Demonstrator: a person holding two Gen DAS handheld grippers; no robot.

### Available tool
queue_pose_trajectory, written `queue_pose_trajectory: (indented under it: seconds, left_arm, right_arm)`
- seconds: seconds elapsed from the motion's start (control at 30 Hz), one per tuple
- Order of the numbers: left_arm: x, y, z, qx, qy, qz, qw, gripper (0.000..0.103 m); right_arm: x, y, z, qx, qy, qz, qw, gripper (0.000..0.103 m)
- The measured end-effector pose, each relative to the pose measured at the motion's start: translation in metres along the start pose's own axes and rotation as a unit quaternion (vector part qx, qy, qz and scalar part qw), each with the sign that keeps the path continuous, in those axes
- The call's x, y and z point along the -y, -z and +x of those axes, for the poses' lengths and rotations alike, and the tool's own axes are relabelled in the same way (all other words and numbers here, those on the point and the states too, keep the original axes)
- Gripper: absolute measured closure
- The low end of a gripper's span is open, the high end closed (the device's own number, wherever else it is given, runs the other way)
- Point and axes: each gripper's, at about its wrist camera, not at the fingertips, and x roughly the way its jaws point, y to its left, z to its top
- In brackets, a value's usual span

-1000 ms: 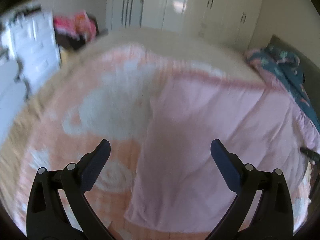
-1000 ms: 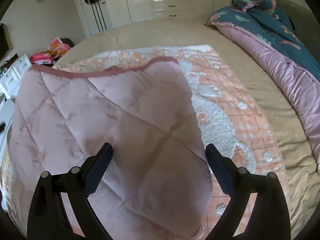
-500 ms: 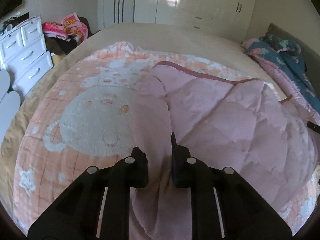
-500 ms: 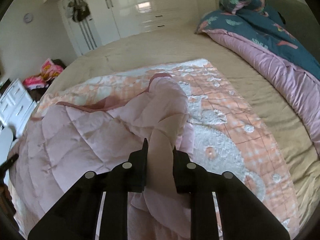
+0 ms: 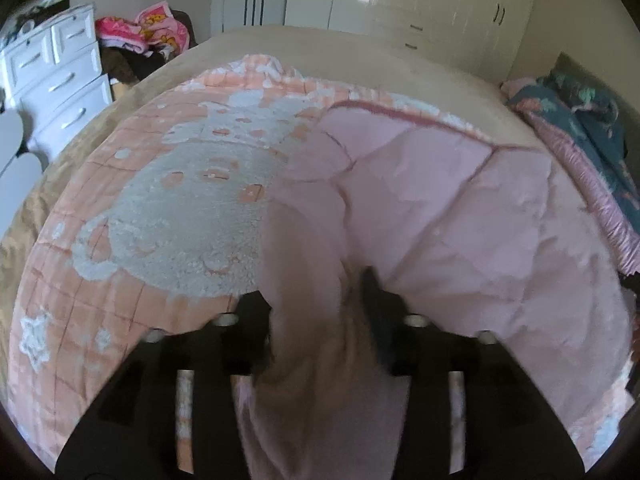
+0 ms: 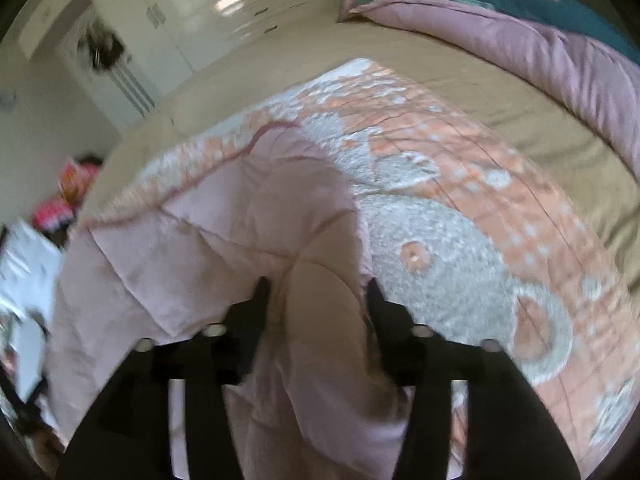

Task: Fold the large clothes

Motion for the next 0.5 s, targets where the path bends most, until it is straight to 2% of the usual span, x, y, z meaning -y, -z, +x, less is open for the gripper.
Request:
queue_pose_trajectory:
  seconds: [0.03, 0.07, 0.13, 0.2, 0.3, 0.5]
  left_arm:
    - [0.001, 0.001, -0.006, 0.004, -0.001, 0.001, 1.0, 0.048]
    - [0.002, 0.002, -0.013, 0.007, -0.004, 0.005, 1.0, 0.045]
    - [0.004, 0.003, -0.023, 0.012, -0.003, 0.005, 0.9999, 0.035]
    - [0.004, 0.004, -0.034, 0.019, 0.002, 0.003, 0.9998, 0.03]
    - [0.007, 0.006, -0.05, 0.022, 0.013, 0.001, 0.9997, 0.019]
    - [0.007, 0.017, -0.069, 0.02, 0.024, -0.017, 0.9994, 0.012]
  right_arm:
    - [0.001, 0.003, -0.008, 0.007, -0.005, 0.005, 1.0, 0.034]
    - [0.004, 0.005, -0.018, 0.017, -0.014, 0.01, 1.0, 0.031]
    - [0.008, 0.013, -0.04, 0.032, -0.038, 0.017, 0.999, 0.017]
    - [0.009, 0.018, -0.055, 0.038, -0.059, 0.021, 0.997, 0.011]
    - [0.009, 0.028, -0.078, 0.039, -0.083, 0.016, 0.996, 0.008]
    - [0.017, 0.05, -0.107, 0.044, -0.089, 0.025, 0.995, 0.005]
